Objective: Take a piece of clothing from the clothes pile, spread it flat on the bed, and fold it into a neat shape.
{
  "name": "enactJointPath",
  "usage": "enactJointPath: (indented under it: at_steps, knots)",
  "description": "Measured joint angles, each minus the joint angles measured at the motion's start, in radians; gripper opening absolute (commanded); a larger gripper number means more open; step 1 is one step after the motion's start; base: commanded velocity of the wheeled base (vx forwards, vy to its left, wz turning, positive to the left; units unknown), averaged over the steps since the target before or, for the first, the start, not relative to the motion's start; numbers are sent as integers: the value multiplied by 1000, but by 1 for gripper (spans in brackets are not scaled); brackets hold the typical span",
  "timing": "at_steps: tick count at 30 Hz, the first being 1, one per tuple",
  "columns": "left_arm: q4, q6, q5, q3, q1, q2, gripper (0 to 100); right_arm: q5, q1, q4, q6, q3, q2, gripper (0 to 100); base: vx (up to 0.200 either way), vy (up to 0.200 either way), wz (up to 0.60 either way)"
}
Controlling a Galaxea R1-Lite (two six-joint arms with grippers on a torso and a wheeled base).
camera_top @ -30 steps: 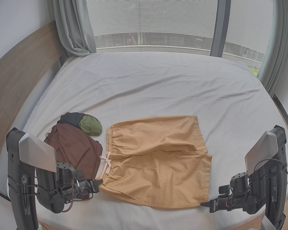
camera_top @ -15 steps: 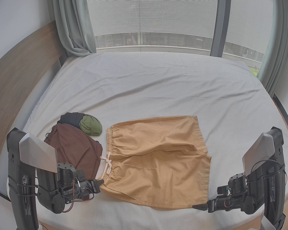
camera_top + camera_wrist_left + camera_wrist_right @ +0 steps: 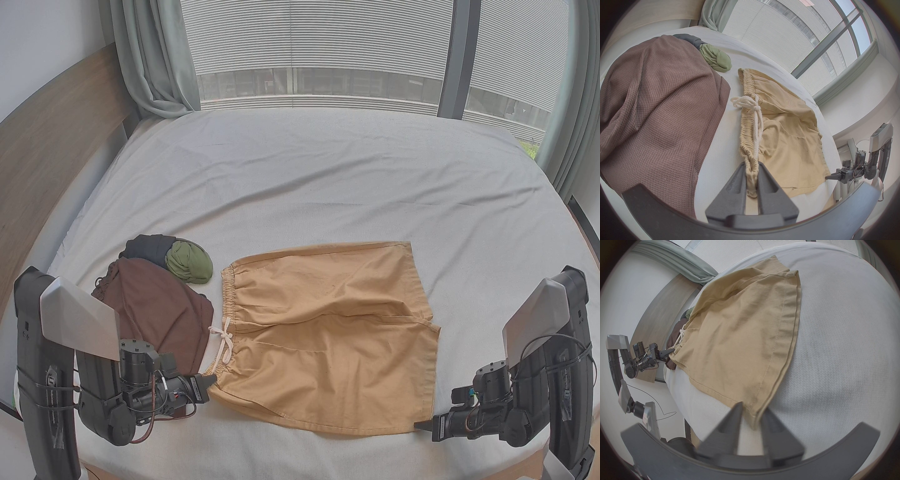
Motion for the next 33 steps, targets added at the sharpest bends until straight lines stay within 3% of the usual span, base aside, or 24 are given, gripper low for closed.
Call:
enactJointPath:
  at_steps: [13,21,33]
  knots:
    - [0,5,-37,39,9,-16,0,2,-5,1,-7,44,-48,0,0,0,0]
    - [2,109,-62,109,29,-30,0,3,-3,9,-9,51,-78,0,0,0,0]
    - [2,127,-62,131,56,-27,0,5,-9,77,-57,52,-104,0,0,0,0]
